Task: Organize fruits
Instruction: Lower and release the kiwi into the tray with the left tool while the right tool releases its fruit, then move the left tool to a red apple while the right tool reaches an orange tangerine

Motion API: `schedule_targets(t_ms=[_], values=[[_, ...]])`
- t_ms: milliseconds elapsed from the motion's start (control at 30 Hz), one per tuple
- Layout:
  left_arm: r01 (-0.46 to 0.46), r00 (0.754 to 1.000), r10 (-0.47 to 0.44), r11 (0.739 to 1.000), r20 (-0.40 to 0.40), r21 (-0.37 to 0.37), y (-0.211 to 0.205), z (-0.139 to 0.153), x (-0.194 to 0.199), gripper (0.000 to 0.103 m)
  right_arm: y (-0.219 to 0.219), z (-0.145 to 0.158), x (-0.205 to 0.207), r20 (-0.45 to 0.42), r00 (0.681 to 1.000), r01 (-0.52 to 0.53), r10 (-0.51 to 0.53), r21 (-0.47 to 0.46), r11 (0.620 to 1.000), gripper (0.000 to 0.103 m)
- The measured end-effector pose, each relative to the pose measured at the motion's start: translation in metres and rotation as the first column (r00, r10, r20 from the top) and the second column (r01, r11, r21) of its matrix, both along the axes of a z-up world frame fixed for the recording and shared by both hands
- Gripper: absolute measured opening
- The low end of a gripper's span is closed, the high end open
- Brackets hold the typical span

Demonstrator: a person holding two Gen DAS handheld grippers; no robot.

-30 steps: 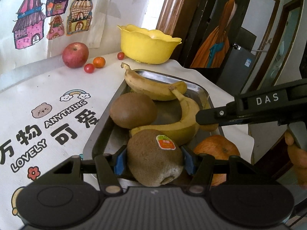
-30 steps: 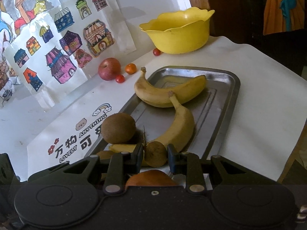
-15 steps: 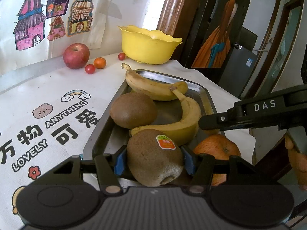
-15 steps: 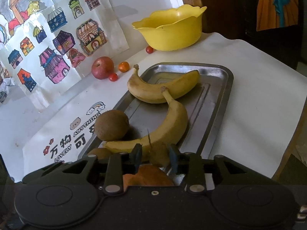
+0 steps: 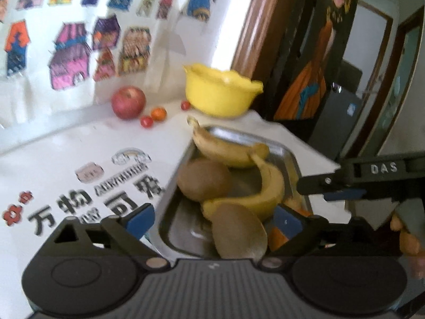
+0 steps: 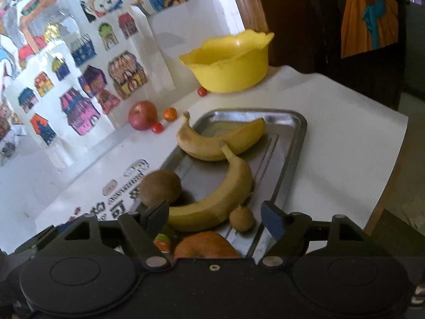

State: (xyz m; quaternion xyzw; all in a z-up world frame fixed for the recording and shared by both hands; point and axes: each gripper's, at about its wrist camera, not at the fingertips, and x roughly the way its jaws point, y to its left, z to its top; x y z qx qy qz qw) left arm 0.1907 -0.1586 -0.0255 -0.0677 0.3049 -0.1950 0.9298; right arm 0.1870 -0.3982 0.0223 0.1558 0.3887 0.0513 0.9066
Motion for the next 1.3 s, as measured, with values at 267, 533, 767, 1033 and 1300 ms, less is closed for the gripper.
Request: schedule_targets(t_ms=[267,533,767,1033,1300], values=[[-0.098,0.985,0.098,0.995,0.146,-0.002,0.029,0.052,-0.014,0.103,0.016,0.053,-0.022,0.132,0.991,-0.008,0.008,-0.001,1.0,0.102],[-0.238,0.937,0.196,0.964,0.29,0.119,0.074,0.114,-0.016,0.103,0.038,0.107,-0.018,0.223,0.973,-0.061,0.055,0.021,0.998,0.102],[-0.318,0.887,0.248,0.94,0.389,0.126,0.109,0.149,-0.016,0.103,0.057,0.137,-0.004,0.323,0.939,-0.122,0.117,-0.002,0.992,0.102],[-0.364,0.857,0.278,0.923,0.435,0.126,0.121,0.164,0.005,0.103,0.078,0.151,0.042,0.427,0.877,-0.155,0.218,-0.178,0.972,0.102],[-0.369,0.845,0.266,0.918,0.464,0.145,0.118,0.153,0.054,0.103,0.088,0.118,0.114,0.394,0.84,-0.273,0.373,-0.287,0.918,0.102]])
